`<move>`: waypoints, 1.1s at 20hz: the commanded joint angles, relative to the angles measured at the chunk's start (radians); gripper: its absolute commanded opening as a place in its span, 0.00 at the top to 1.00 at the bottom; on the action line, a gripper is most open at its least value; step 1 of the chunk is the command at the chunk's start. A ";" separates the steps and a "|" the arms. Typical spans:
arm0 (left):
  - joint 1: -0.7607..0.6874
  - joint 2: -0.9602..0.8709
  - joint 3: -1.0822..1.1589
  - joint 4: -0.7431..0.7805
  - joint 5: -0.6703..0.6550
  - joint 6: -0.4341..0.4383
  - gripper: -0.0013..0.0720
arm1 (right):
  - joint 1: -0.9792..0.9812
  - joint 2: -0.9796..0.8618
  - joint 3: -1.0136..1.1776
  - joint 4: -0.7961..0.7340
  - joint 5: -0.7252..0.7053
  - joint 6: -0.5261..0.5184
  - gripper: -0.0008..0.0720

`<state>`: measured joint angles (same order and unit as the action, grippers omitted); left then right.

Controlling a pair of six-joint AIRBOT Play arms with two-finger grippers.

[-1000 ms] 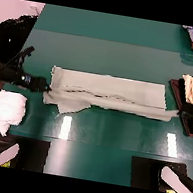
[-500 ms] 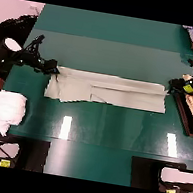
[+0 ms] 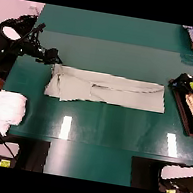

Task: Fold the shirts.

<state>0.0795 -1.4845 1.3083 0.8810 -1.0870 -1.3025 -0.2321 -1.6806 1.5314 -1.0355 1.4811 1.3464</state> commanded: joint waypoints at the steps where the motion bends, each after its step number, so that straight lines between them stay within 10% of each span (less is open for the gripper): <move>1: 0.000 -0.002 0.032 -0.024 -0.066 0.002 0.94 | -0.066 -0.005 -0.018 0.015 0.056 -0.032 0.26; 13: -0.275 -0.063 0.052 -0.037 0.042 -0.018 0.94 | -0.011 -0.006 -0.345 0.146 -0.177 -0.164 0.42; 16: -0.361 -0.146 0.117 -0.037 0.061 -0.054 0.95 | 0.010 -0.005 -0.320 0.155 -0.150 -0.211 0.97; 22: -0.531 -0.338 0.276 -0.038 0.060 -0.088 0.95 | 0.089 0.088 -0.080 0.190 0.014 -0.166 0.97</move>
<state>-0.3771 -1.7416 1.5192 0.8440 -1.0348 -1.3678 -0.1825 -1.6398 1.3518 -0.8772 1.4277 1.1519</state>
